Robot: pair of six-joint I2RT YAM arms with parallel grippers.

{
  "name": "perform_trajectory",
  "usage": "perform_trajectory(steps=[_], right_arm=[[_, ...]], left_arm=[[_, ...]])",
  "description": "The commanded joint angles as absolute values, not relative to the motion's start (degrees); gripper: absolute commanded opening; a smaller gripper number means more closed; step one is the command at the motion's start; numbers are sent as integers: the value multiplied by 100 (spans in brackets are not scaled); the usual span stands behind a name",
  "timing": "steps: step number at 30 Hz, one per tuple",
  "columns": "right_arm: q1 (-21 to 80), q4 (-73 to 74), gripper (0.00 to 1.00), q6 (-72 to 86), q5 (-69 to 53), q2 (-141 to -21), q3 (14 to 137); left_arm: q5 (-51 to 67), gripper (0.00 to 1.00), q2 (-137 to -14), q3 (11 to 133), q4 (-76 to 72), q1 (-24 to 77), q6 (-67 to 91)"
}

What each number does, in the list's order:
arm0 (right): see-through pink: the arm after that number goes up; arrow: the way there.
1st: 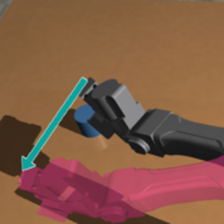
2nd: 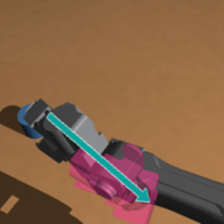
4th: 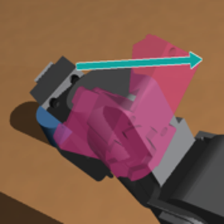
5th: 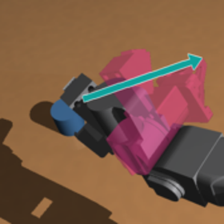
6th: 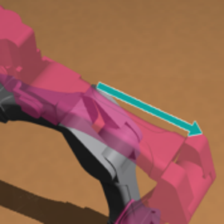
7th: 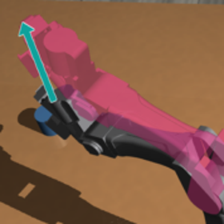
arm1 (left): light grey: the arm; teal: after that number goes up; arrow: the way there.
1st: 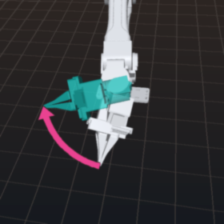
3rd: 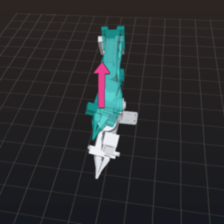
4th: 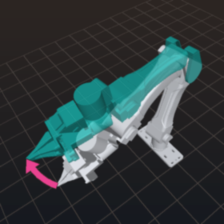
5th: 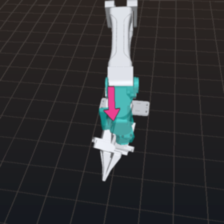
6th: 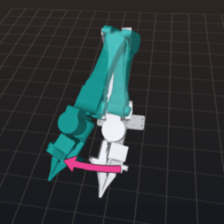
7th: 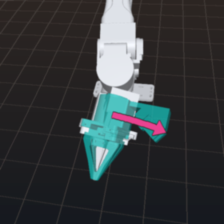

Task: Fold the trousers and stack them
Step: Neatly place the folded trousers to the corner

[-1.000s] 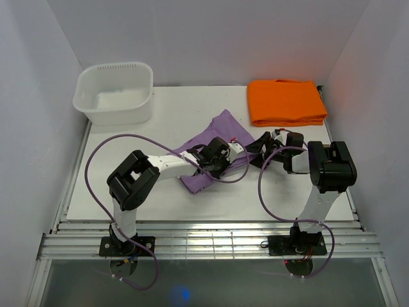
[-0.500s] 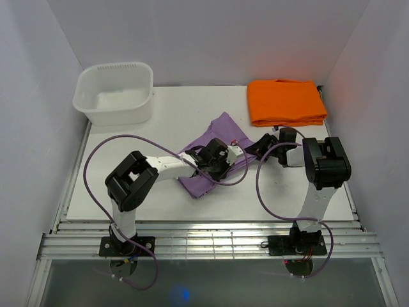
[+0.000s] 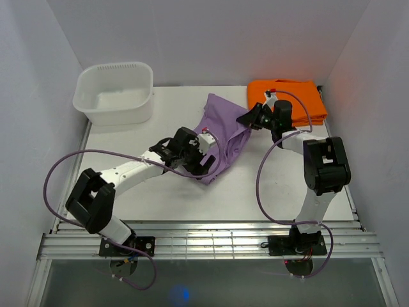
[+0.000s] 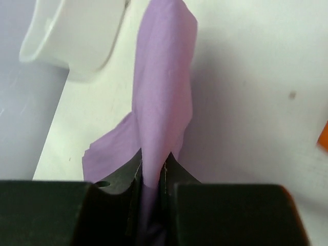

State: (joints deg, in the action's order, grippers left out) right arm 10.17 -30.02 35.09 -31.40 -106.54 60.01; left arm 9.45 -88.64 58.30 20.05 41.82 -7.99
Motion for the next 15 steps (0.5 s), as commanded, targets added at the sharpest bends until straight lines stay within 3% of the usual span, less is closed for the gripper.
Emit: perform_trajectory(steps=[1,10,15], right_arm=[[949,-3691,8,3024,-2690,-10898,6810],[756,-3850,8,2602,-2101,-11592,8357],[397,-3955,8,2777,-2364,-11883,8902]], left_arm=[[827,98,-8394,6020,2654,3833,-1194],[589,98,-7990,5950,3041,3199,-1564],[545,98,-7875,5793,3085,3147,-1591]])
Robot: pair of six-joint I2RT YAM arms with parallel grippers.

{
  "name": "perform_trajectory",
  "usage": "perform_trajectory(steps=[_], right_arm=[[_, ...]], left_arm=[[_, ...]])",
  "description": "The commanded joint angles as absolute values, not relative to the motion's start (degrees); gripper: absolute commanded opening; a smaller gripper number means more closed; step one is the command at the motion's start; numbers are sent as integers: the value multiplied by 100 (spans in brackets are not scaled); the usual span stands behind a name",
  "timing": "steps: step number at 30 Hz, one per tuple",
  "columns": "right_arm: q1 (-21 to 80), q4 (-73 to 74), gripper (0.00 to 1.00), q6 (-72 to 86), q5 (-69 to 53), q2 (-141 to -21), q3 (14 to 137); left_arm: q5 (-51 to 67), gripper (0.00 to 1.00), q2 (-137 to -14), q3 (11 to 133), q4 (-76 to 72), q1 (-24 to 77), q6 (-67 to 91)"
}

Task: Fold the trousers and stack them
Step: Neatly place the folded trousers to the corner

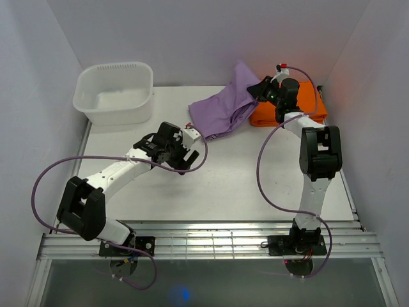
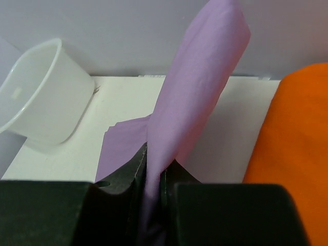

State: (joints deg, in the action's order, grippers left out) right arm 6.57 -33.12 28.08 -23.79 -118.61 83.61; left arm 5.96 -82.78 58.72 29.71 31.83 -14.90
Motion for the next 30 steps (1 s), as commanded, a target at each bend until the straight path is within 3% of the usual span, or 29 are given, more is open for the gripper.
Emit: perform_trajectory(steps=[1,30], right_arm=[[352,-3964,8,2734,-2364,-11883,9034],[-1608,-4473,8,3234,-2935,-12155,9572]], left_arm=[[536,98,-7866,5775,3085,3129,-1591],[475,98,-8015,5836,3208,3111,-1635]])
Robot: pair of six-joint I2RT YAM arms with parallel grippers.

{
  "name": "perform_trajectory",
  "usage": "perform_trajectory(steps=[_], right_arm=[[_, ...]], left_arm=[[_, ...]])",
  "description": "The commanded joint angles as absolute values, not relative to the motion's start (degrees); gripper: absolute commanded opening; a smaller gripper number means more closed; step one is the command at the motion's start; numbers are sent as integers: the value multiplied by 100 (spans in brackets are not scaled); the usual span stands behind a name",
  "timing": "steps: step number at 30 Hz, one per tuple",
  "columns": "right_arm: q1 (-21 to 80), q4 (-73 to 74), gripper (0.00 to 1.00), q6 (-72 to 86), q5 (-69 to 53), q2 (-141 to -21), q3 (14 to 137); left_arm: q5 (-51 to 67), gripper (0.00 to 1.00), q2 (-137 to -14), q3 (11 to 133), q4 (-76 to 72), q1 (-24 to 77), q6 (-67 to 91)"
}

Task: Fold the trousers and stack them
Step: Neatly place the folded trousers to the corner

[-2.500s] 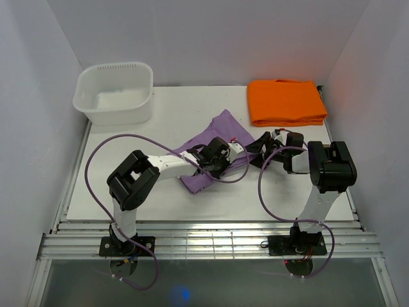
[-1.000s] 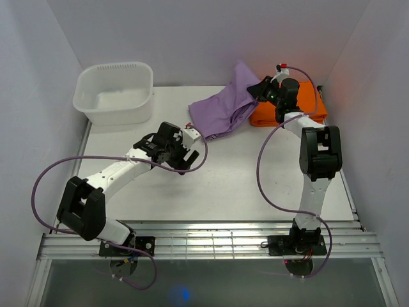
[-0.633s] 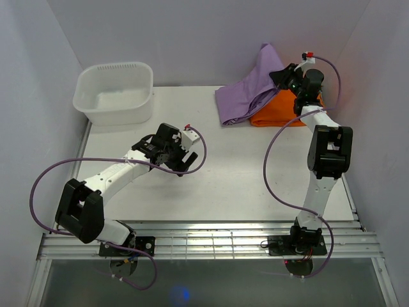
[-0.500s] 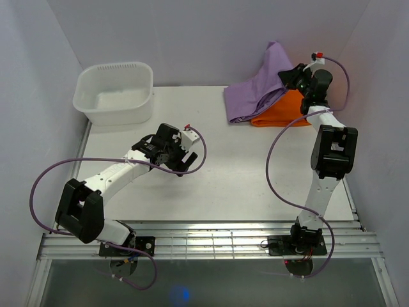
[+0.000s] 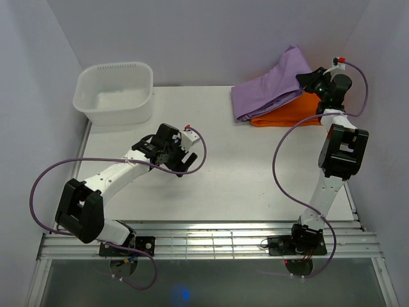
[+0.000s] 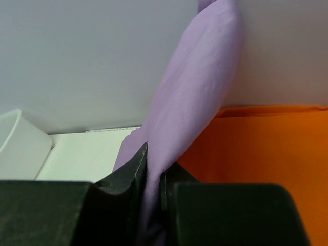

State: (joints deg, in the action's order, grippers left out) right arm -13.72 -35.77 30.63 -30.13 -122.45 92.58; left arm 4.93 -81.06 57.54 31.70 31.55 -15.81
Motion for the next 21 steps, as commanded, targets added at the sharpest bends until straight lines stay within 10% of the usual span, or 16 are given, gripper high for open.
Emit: perform_trajectory(steps=[1,21], right_arm=[[-1643,-4508,8,3260,-2944,-12181,9545],[-2127,-4703,8,3490,-3094,-12542,9422]], left_arm=[[483,98,-8033,5871,3217,3111,-1643],[554,98,-8165,5827,3208,3111,-1635]])
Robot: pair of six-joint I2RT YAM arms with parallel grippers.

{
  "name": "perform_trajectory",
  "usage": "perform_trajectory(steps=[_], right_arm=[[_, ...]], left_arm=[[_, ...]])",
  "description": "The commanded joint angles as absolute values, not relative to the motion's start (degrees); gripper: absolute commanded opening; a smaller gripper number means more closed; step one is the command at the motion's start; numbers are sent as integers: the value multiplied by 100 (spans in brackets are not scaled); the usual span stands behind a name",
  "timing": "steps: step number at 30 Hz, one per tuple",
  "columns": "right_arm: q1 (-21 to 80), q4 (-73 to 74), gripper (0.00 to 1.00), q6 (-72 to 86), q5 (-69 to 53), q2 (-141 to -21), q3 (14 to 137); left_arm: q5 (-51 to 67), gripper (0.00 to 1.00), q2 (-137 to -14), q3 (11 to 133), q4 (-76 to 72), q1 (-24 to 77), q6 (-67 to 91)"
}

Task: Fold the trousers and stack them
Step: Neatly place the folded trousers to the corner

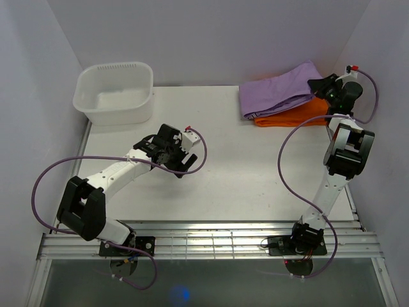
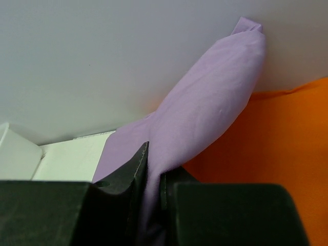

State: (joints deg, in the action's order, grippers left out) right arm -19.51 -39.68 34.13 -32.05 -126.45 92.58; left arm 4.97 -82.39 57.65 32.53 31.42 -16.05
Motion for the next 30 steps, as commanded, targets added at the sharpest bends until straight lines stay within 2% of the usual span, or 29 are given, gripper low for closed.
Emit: perform_trajectory(steps=[1,16,25,30], right_arm=[[-2118,-4659,8,3446,-3024,-12507,9413],[-2268,-4167,8,2576,-2576,-12920,9509],[-2232,-3683,8,811,-2118,-13052,9536],[-2250,-3648,8,598,-2004,-13052,9589]], left_arm=[[562,98,-8174,5845,3217,3111,-1626],[536,98,-8156,5810,3208,3111,-1679],[563,98,-8174,5731,3199,3111,-1652],[580,98,-8165,5678,3173,3111,-1661]])
